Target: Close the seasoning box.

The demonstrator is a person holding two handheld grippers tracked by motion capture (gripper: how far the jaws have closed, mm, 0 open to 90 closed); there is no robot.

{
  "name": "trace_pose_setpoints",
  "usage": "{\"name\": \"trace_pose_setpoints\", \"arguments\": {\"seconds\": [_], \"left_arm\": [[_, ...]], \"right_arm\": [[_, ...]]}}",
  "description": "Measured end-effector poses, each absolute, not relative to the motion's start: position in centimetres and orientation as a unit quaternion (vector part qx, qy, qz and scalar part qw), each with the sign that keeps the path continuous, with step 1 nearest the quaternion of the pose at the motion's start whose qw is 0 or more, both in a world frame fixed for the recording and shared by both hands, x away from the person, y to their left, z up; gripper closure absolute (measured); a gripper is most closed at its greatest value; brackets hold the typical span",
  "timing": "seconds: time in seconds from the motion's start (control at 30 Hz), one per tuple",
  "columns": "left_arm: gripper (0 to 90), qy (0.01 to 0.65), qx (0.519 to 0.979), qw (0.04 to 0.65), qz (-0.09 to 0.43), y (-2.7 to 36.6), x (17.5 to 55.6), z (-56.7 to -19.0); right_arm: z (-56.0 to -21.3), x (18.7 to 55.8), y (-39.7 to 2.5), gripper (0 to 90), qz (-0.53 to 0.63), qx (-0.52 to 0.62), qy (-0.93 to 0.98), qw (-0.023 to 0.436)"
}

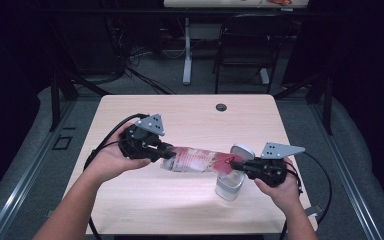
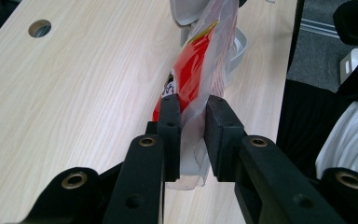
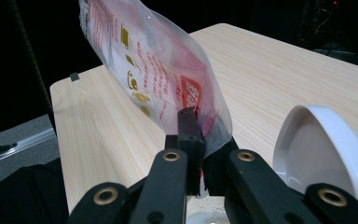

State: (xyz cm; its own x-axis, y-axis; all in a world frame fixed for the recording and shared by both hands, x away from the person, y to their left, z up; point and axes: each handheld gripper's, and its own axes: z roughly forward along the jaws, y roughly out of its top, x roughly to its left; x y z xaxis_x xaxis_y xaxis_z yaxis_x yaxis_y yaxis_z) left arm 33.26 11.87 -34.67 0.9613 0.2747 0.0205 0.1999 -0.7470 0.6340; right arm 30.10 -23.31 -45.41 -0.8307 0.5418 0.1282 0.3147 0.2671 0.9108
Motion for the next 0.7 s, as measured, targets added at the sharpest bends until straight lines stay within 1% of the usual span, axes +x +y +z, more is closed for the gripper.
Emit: {"name": "trace_pose_setpoints", "arguments": {"seconds": [0.7], "left_arm": [[78.2,0.124,0.931,0.339,0.057,11.54,33.35,-34.32]], "right_arm": [[-45.5,30.18,-23.57,88.4,0.542,0.279,0.786,0.106]]}}
